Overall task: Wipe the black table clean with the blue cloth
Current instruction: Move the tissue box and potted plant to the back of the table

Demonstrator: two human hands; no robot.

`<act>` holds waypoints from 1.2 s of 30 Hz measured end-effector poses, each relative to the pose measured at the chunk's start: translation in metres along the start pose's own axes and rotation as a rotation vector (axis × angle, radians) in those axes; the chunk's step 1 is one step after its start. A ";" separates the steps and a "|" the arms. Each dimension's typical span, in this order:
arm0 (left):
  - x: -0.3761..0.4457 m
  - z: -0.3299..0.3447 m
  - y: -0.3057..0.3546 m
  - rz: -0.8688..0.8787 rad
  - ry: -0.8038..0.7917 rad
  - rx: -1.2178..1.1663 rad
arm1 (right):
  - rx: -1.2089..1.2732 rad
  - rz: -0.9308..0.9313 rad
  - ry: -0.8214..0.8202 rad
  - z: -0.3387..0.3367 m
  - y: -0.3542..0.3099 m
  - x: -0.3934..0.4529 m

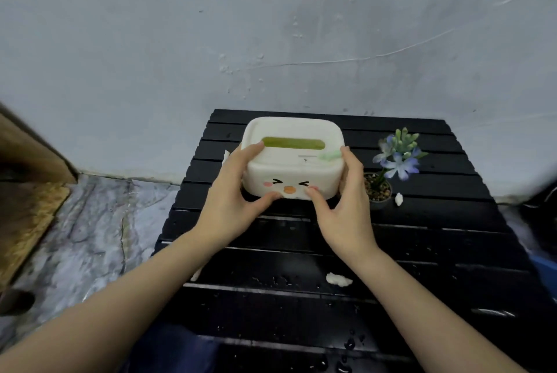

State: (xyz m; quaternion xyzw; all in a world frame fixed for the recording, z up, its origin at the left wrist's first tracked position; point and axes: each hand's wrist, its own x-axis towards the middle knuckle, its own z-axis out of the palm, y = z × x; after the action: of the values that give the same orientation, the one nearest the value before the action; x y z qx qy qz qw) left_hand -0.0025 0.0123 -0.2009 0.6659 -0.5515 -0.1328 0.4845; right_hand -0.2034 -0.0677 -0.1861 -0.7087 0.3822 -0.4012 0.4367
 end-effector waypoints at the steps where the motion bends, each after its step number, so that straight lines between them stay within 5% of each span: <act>1: 0.010 0.000 -0.002 0.009 0.016 0.000 | 0.026 0.013 0.002 0.002 -0.003 0.012; 9: 0.090 0.015 -0.026 -0.016 0.084 0.007 | 0.006 0.076 0.145 0.032 -0.008 0.095; 26: 0.105 0.010 -0.012 -0.095 -0.018 0.105 | -0.245 0.124 0.112 0.046 -0.014 0.118; 31: 0.068 0.011 0.020 -0.094 0.200 0.206 | -0.213 -0.101 -0.046 0.031 -0.045 0.053; 36: 0.019 0.025 0.049 0.077 0.202 0.142 | -0.422 -0.393 -0.236 -0.016 -0.049 -0.026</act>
State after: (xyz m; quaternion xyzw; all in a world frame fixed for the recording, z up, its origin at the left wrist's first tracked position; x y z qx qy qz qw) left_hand -0.0431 -0.0125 -0.1670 0.6869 -0.5330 -0.0073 0.4940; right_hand -0.2188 -0.0340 -0.1424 -0.8858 0.2594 -0.3044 0.2354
